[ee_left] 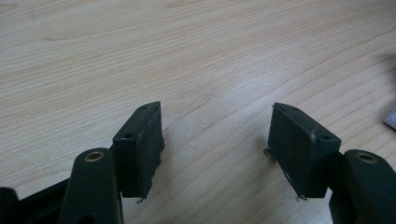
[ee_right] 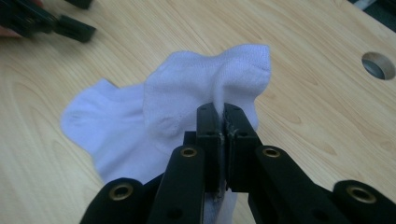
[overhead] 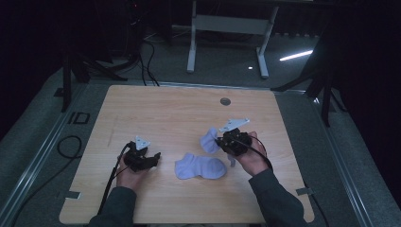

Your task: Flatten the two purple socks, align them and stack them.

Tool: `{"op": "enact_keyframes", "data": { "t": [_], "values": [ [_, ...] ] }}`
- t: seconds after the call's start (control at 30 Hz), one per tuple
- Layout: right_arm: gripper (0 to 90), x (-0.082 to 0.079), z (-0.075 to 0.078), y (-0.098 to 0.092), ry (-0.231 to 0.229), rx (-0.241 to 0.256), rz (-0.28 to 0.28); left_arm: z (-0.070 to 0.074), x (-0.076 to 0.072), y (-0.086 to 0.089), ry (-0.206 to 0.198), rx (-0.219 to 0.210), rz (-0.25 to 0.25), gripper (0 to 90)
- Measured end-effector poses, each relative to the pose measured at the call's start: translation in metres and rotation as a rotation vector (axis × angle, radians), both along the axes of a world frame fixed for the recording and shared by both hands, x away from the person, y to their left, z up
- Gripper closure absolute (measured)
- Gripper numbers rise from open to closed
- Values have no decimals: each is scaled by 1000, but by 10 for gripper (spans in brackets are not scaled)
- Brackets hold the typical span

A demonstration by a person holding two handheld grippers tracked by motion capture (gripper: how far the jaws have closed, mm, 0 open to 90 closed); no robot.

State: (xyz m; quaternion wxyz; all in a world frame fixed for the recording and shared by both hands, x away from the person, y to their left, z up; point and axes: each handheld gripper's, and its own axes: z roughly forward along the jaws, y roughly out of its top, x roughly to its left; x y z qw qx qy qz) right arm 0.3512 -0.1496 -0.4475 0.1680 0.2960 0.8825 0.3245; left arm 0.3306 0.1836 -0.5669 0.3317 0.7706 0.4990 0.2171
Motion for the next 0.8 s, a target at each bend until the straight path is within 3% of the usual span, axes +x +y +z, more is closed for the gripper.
{"op": "enact_keyframes", "data": {
  "t": [0.33,0.53,0.8],
  "values": [
    [859,-5,-9,12,15,-14,26,2,-1,1,10,4,2,410],
    [859,-9,-10,19,21,-15,36,6,-4,2,23,-1,7,537],
    [858,-12,-7,25,6,-23,46,16,-18,-8,-11,-45,-55,597]
  ]
}}
